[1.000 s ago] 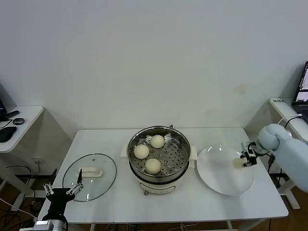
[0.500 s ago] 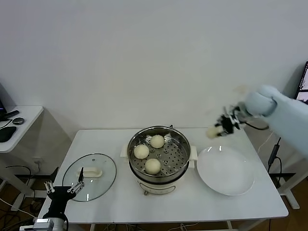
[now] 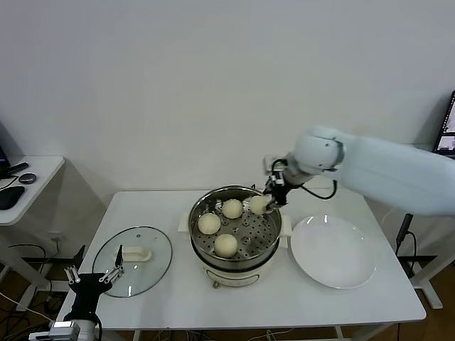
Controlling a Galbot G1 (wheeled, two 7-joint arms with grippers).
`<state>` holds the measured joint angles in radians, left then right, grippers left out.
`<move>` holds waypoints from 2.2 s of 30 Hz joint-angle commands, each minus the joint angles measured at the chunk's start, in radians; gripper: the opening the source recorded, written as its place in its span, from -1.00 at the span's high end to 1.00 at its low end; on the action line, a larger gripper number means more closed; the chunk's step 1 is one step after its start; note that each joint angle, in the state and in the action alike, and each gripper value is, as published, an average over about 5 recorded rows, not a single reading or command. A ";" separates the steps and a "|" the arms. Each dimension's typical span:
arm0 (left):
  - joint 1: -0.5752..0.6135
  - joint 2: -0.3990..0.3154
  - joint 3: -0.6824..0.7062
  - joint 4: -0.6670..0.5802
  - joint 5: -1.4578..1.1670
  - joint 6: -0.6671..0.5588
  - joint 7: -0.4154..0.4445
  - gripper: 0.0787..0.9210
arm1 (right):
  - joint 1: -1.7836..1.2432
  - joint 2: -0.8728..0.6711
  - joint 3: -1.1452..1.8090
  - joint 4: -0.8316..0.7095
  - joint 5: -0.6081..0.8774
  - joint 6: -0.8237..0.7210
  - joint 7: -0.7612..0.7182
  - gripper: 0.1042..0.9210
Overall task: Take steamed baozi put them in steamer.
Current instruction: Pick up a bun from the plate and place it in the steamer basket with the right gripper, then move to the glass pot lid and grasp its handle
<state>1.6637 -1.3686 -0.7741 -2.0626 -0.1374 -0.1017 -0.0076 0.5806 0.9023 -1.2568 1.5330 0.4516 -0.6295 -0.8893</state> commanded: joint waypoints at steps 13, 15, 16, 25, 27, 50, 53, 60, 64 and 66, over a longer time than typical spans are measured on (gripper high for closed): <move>-0.001 0.002 -0.013 0.023 -0.011 -0.005 0.001 -0.77 | -0.133 0.160 -0.041 -0.122 -0.035 -0.097 0.013 0.28; -0.002 0.002 -0.015 0.024 -0.012 -0.006 0.000 -0.77 | -0.134 0.158 -0.041 -0.122 -0.044 -0.097 0.012 0.28; -0.002 0.002 -0.015 0.025 -0.012 -0.006 0.001 -0.77 | -0.135 0.156 -0.041 -0.122 -0.050 -0.097 0.013 0.27; -0.001 0.001 -0.011 0.025 -0.011 -0.008 0.001 -0.77 | -0.152 0.129 -0.014 -0.106 -0.035 -0.097 0.045 -0.10; -0.001 0.002 -0.011 0.025 -0.011 -0.008 0.001 -0.77 | -0.146 0.119 -0.003 -0.089 -0.020 -0.097 0.049 -0.22; -0.016 0.010 -0.003 0.033 -0.033 -0.017 0.005 -0.77 | -0.608 -0.397 0.594 0.376 0.106 -0.014 0.610 -0.76; -0.019 0.007 -0.001 0.031 -0.038 -0.024 0.006 -0.77 | -0.952 -0.457 0.863 0.437 0.104 0.115 0.763 -0.76; -0.019 -0.011 0.024 0.037 -0.044 -0.048 0.005 -0.77 | -1.808 -0.249 1.636 0.460 -0.152 0.515 0.813 -0.76; -0.020 -0.015 0.044 0.039 -0.037 -0.060 0.001 -0.77 | -1.958 -0.007 1.812 0.412 -0.333 0.737 0.744 -0.76; -0.021 -0.016 0.051 0.035 -0.026 -0.064 -0.002 -0.77 | -2.003 0.094 1.887 0.393 -0.391 0.818 0.703 -0.76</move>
<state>1.6436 -1.3804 -0.7451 -2.0255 -0.1754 -0.1533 -0.0059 -0.5760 0.7071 -0.0976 1.9001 0.3381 -0.2570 -0.2487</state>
